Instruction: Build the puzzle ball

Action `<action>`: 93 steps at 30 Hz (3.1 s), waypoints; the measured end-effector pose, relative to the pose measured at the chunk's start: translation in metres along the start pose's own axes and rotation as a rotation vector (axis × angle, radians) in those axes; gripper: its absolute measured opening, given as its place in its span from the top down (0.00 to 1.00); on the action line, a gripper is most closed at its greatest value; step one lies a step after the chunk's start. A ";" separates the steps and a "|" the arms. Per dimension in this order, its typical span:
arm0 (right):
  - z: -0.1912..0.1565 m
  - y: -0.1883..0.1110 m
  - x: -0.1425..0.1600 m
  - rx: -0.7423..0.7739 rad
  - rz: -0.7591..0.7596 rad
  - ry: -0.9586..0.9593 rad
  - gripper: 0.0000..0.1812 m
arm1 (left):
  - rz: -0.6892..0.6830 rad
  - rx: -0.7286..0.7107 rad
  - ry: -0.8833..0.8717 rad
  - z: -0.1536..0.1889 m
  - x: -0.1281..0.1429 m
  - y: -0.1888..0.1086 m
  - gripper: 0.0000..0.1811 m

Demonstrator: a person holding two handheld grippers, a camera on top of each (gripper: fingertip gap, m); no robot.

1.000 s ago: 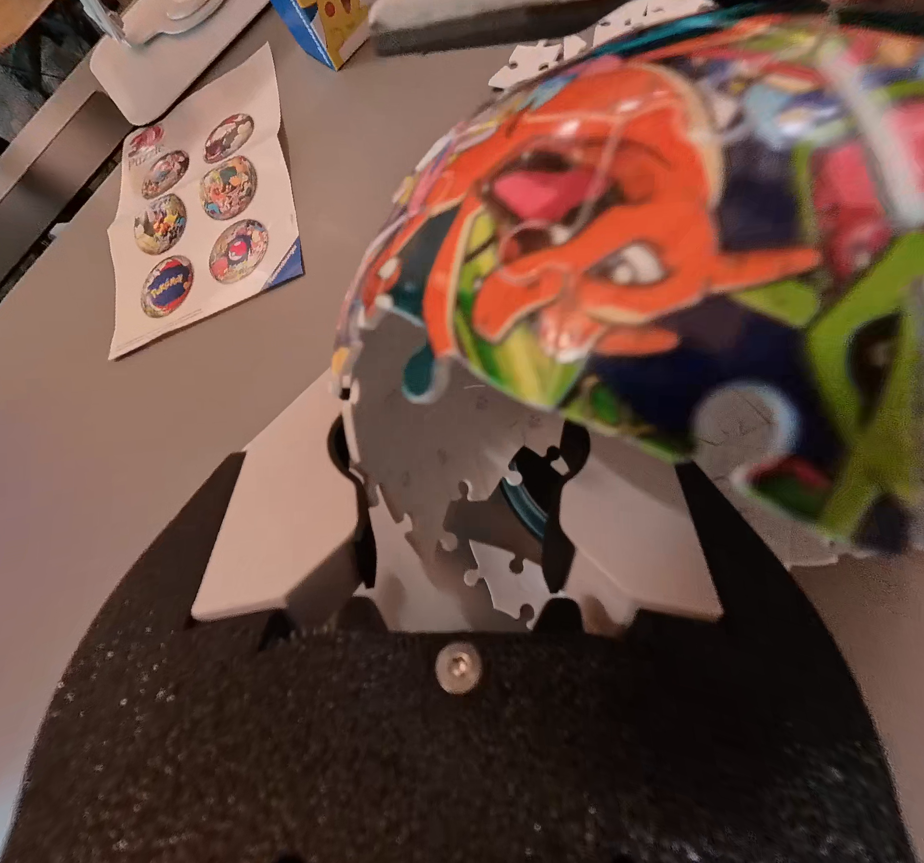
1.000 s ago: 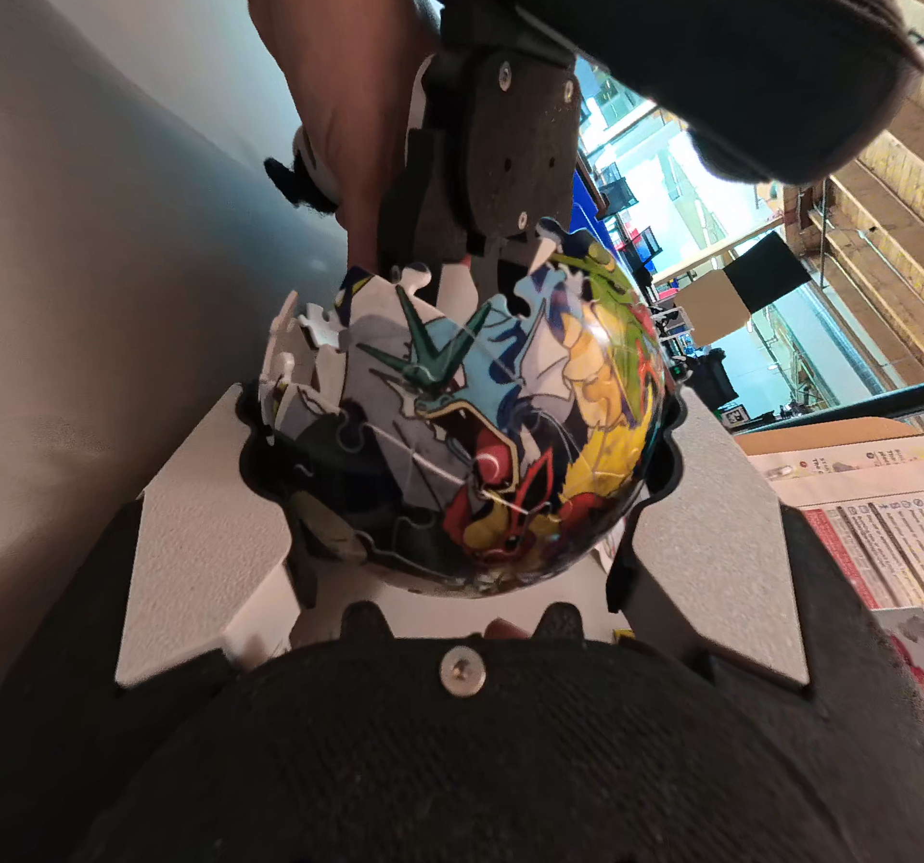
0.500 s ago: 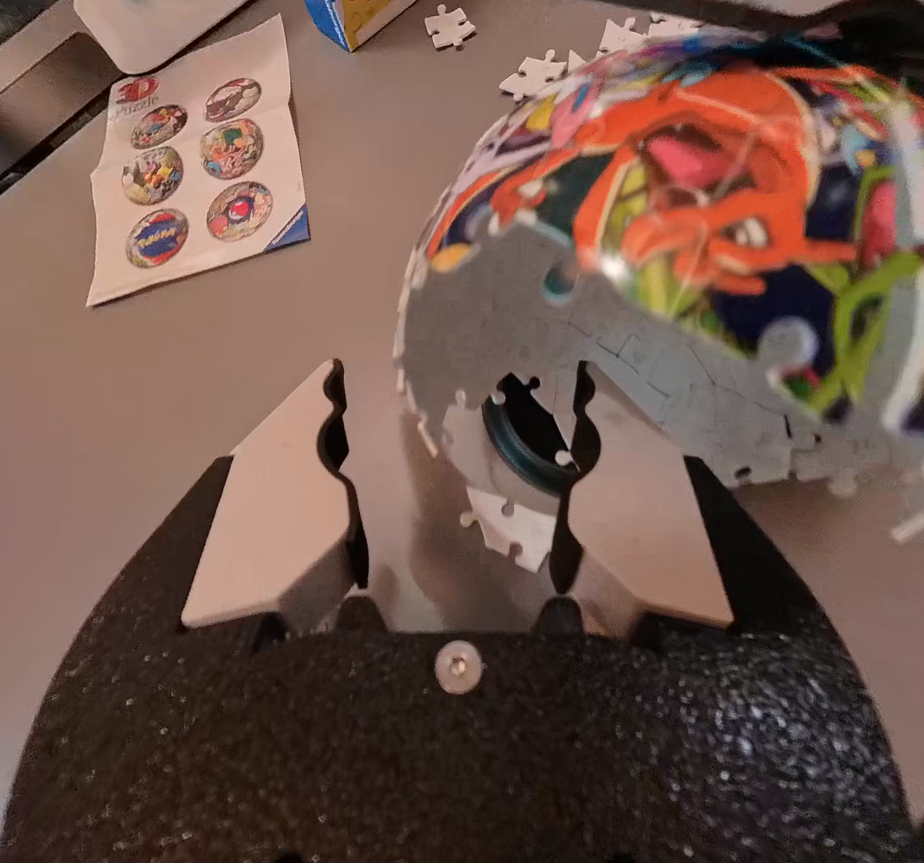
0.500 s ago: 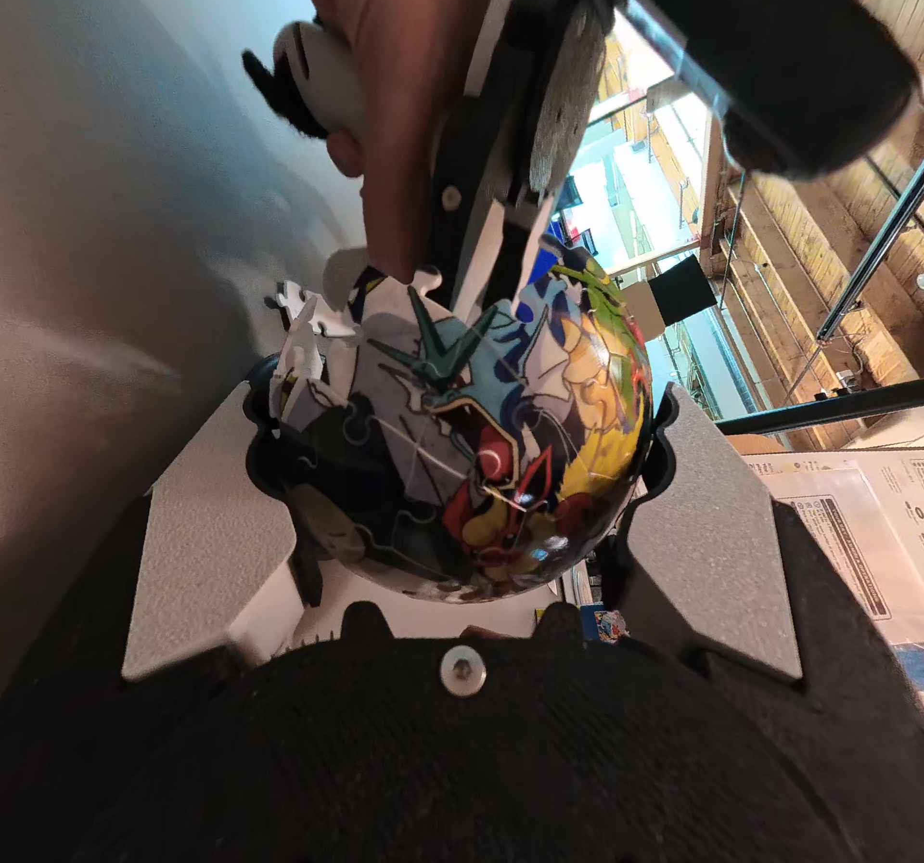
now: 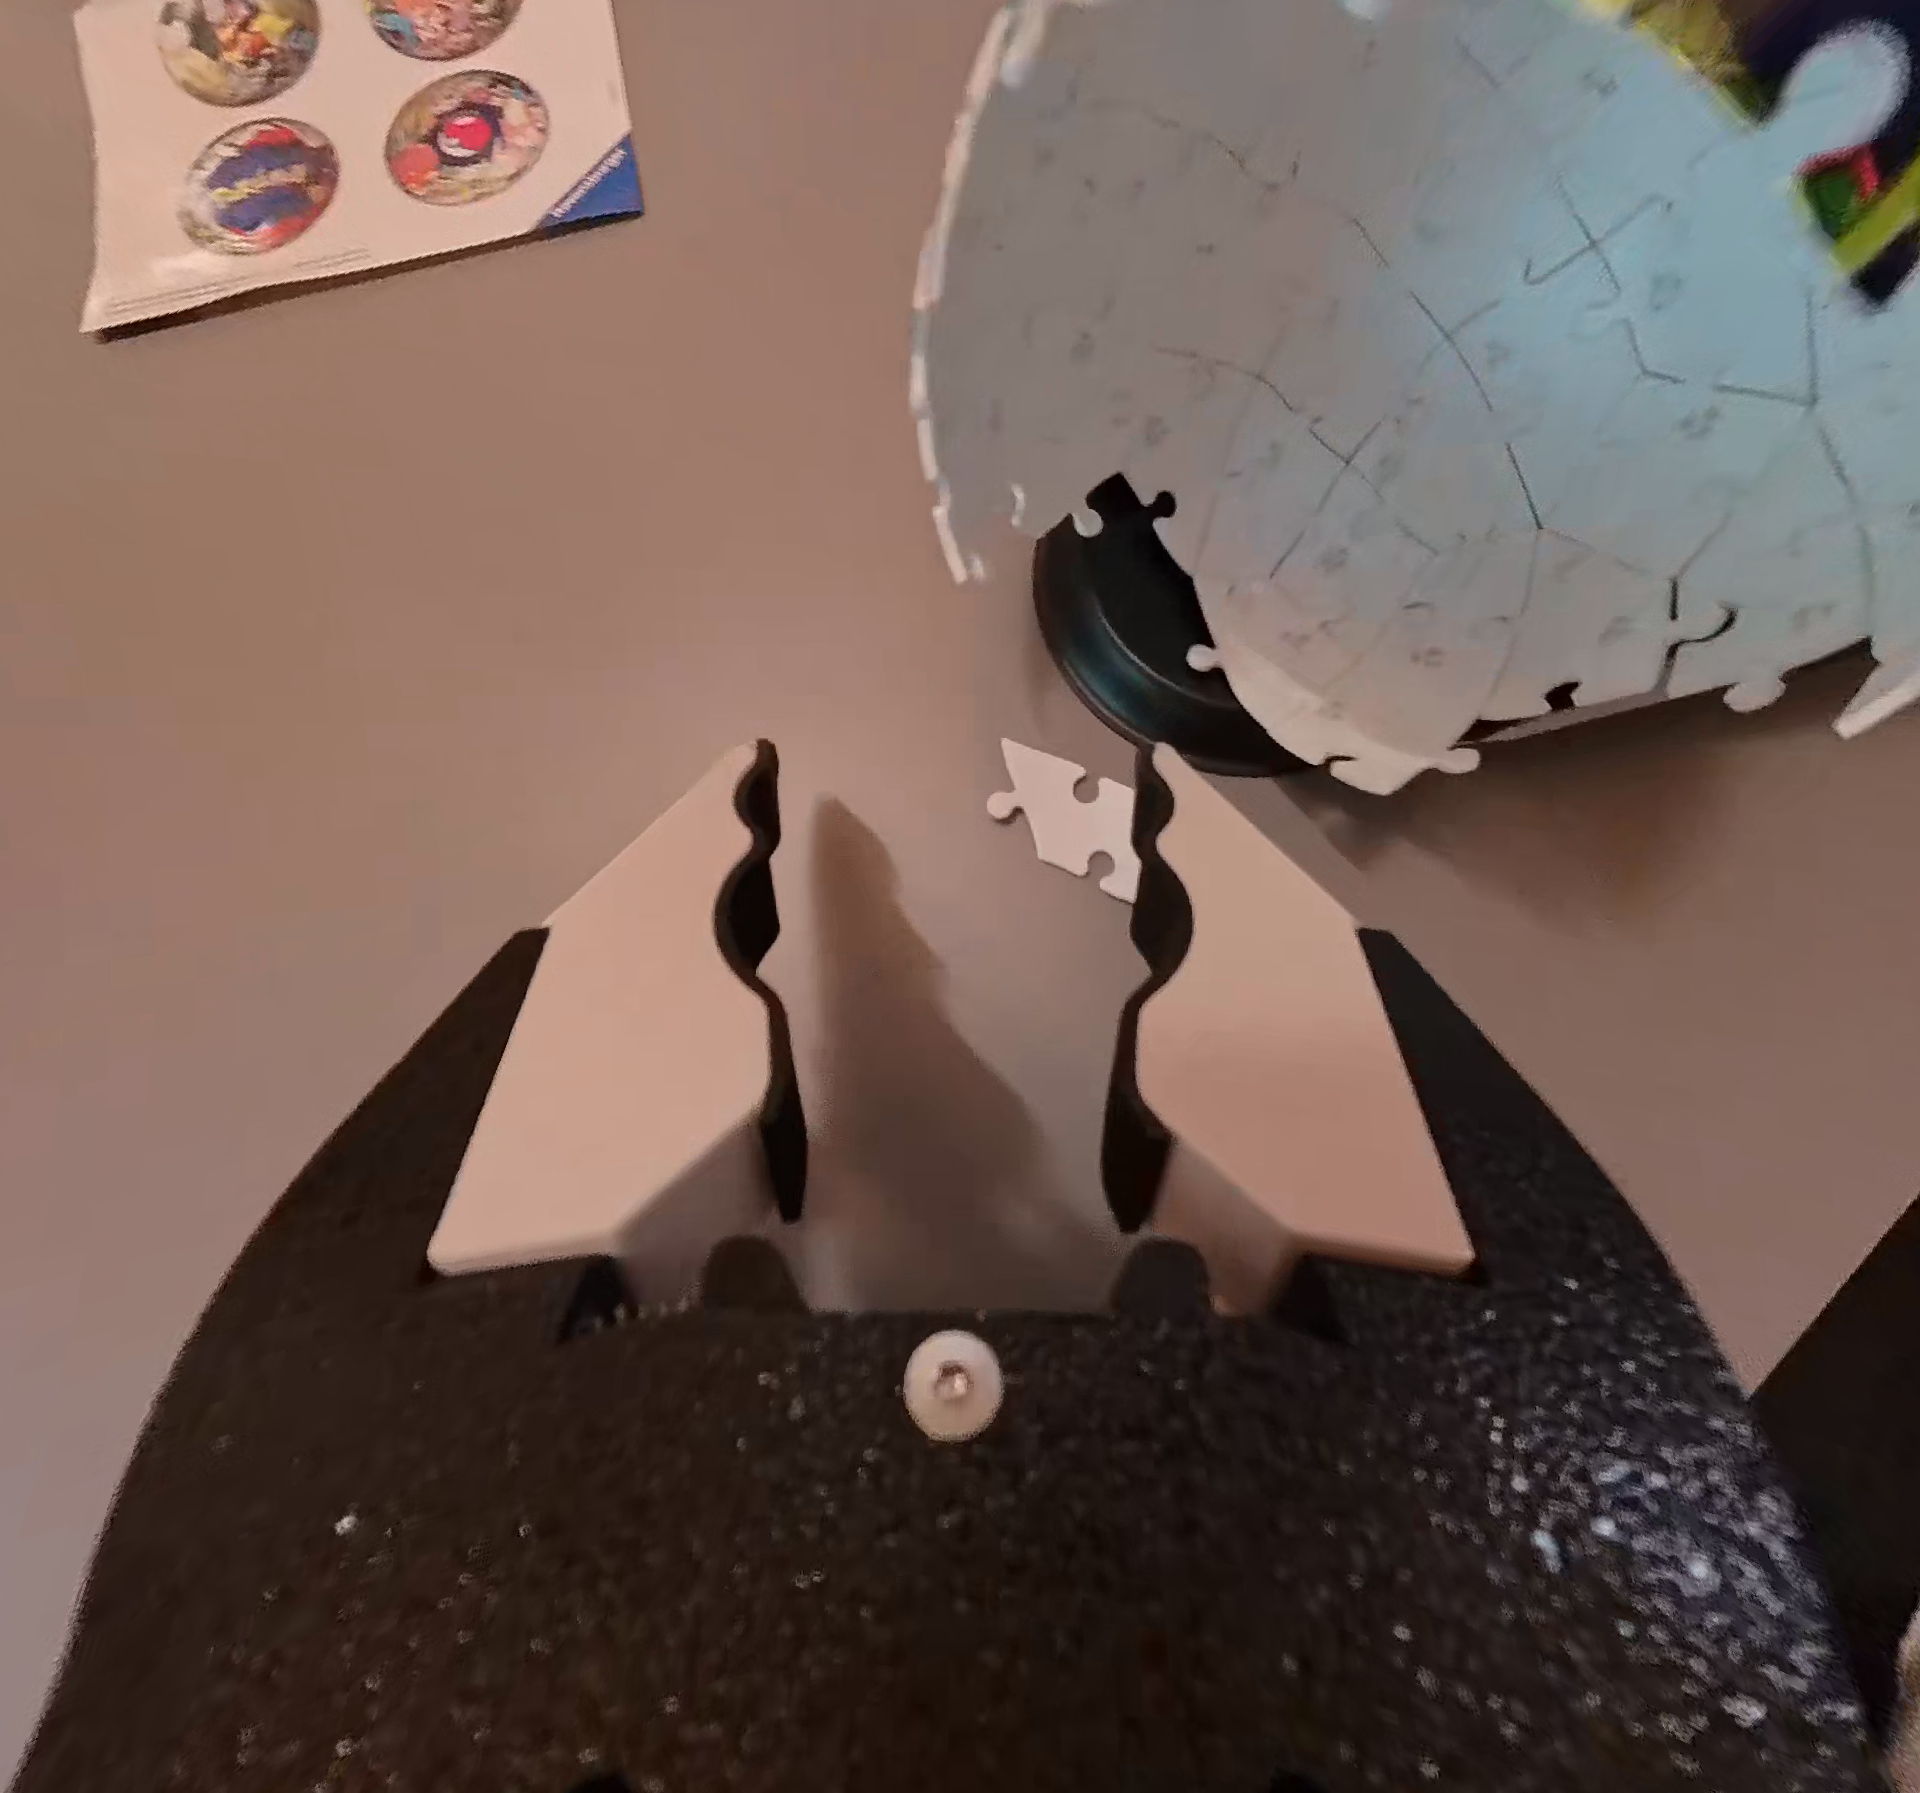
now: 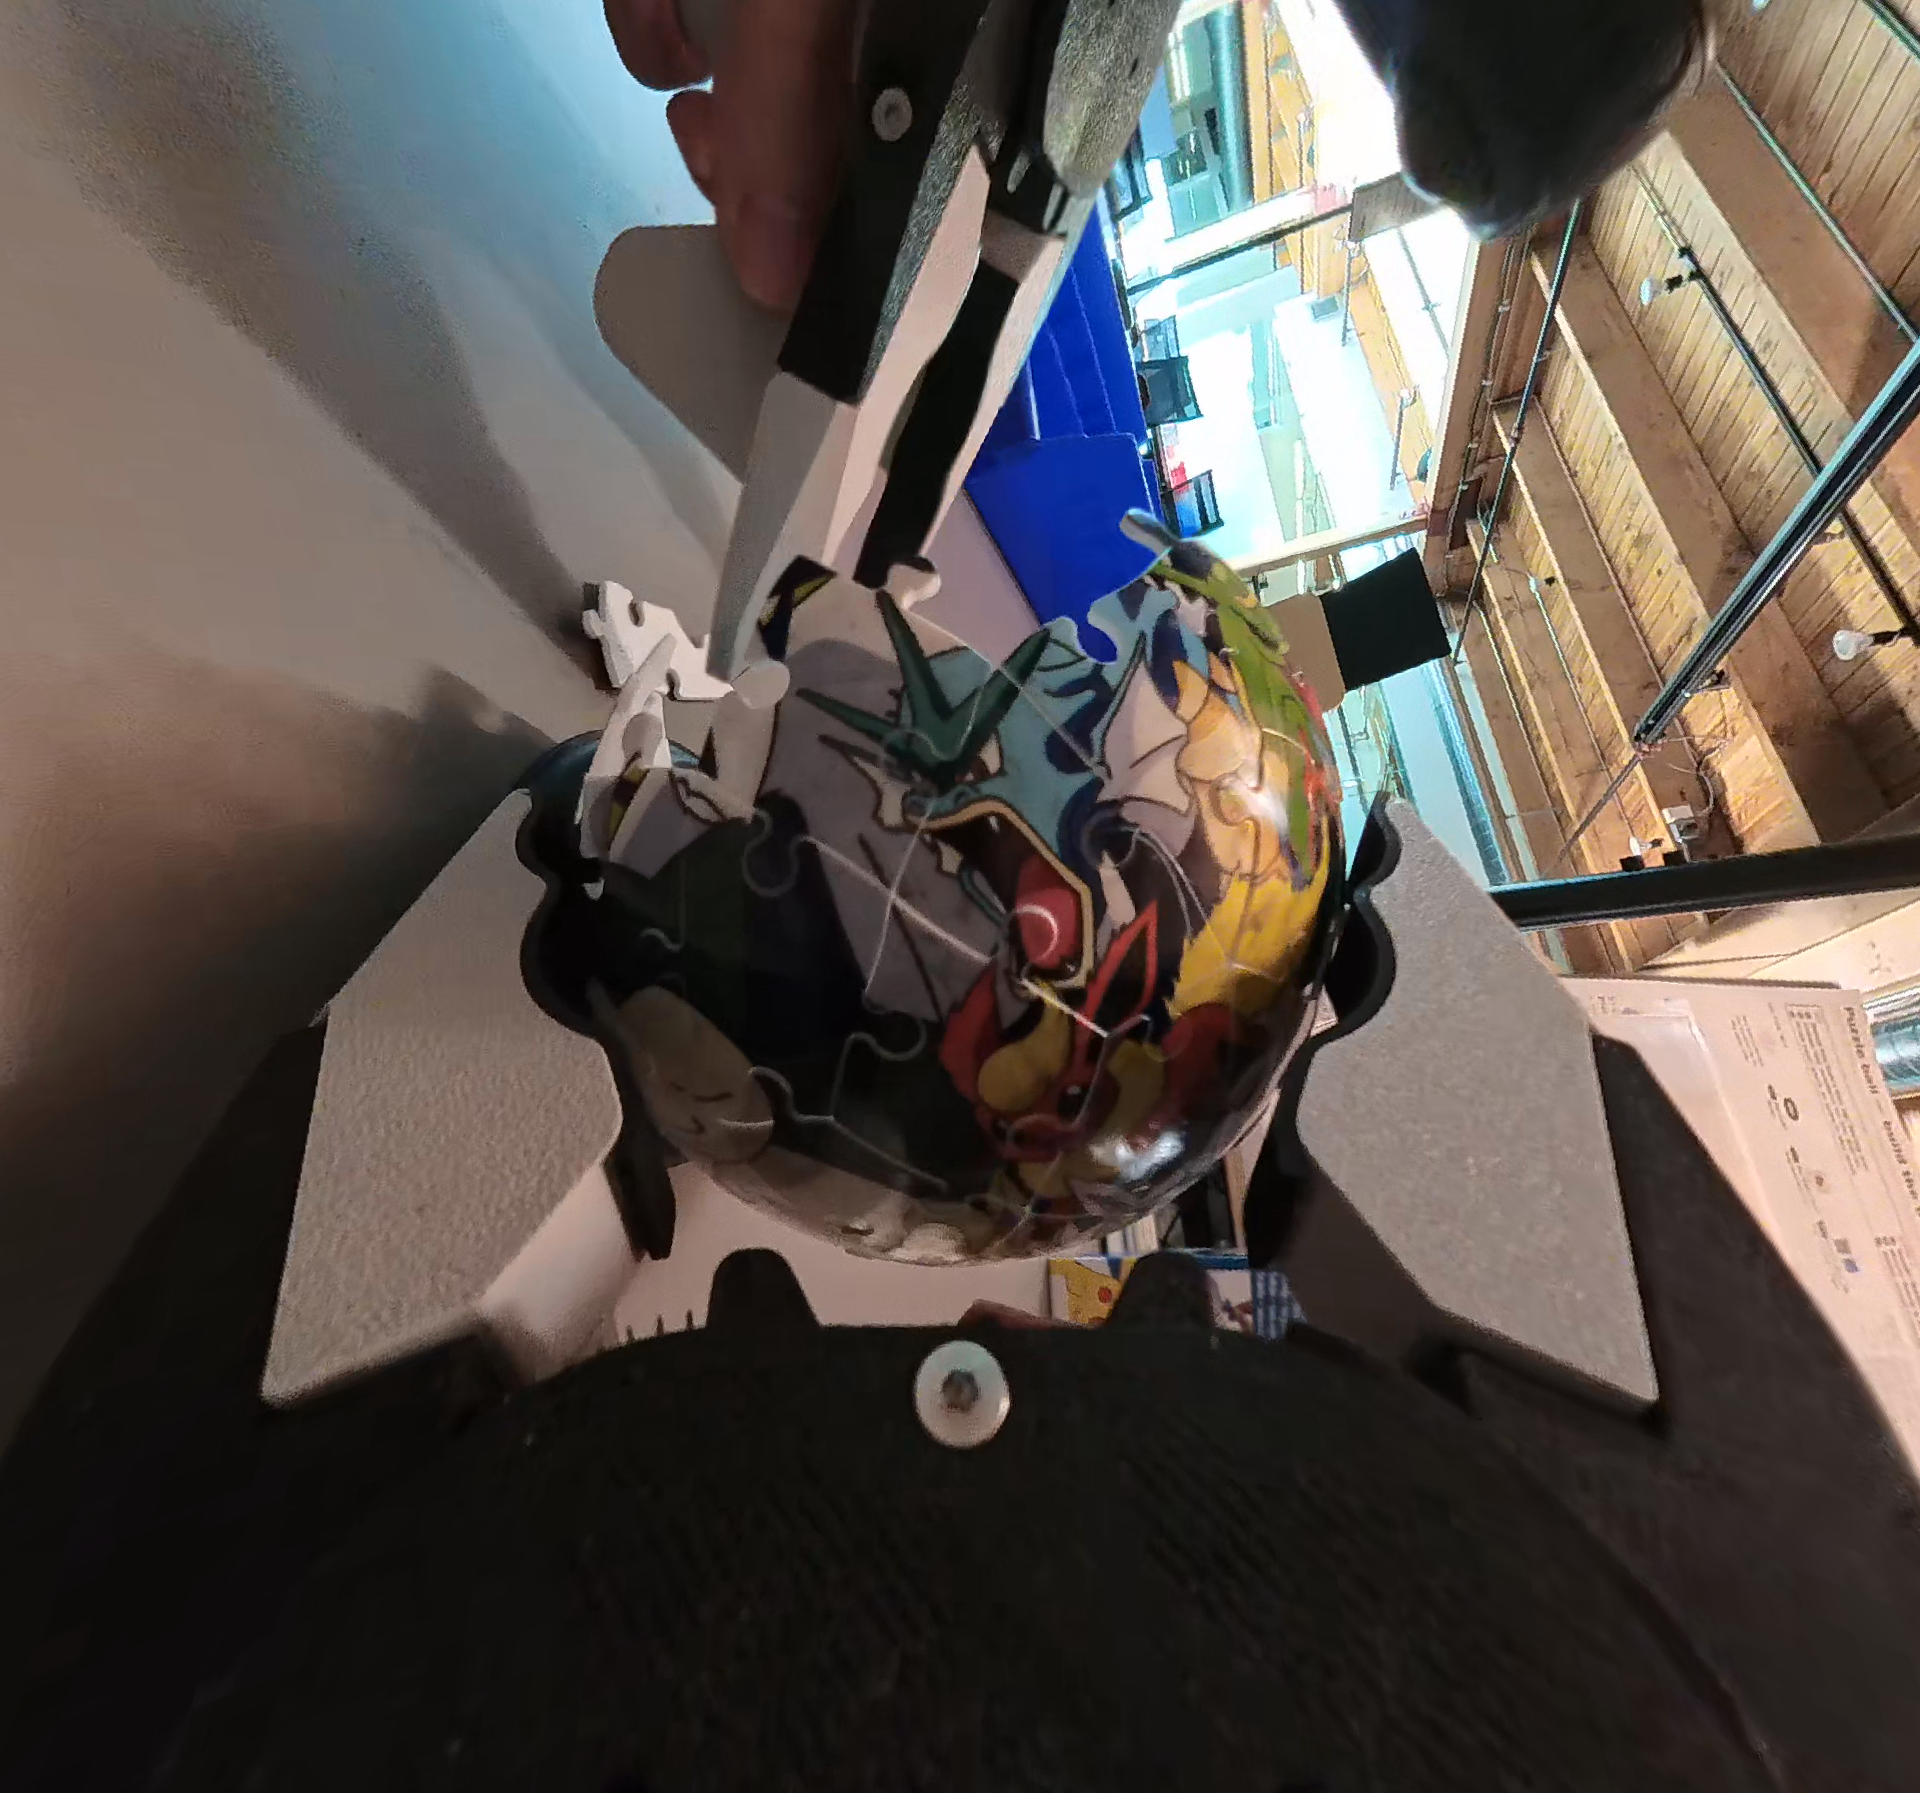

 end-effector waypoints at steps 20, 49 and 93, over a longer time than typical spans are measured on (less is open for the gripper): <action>0.000 0.001 0.001 0.005 -0.022 0.040 0.22 | 0.003 0.104 0.123 -0.015 0.005 -0.007 0.85; 0.002 -0.012 0.000 0.021 -0.018 0.027 0.22 | -0.085 0.148 0.143 -0.004 0.019 -0.006 0.89; 0.003 -0.007 -0.001 0.024 -0.019 0.022 0.22 | -0.066 -0.041 -0.130 0.019 0.028 -0.006 0.81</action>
Point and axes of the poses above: each gripper's, where its closed fingertips meet, y out along the fingers, x out of its underside, z = x × y across the jaws, the point moved 8 cm from there along -y, back along the fingers, and after that the axes turned 12 degrees about -y, right-handed, at the moved point
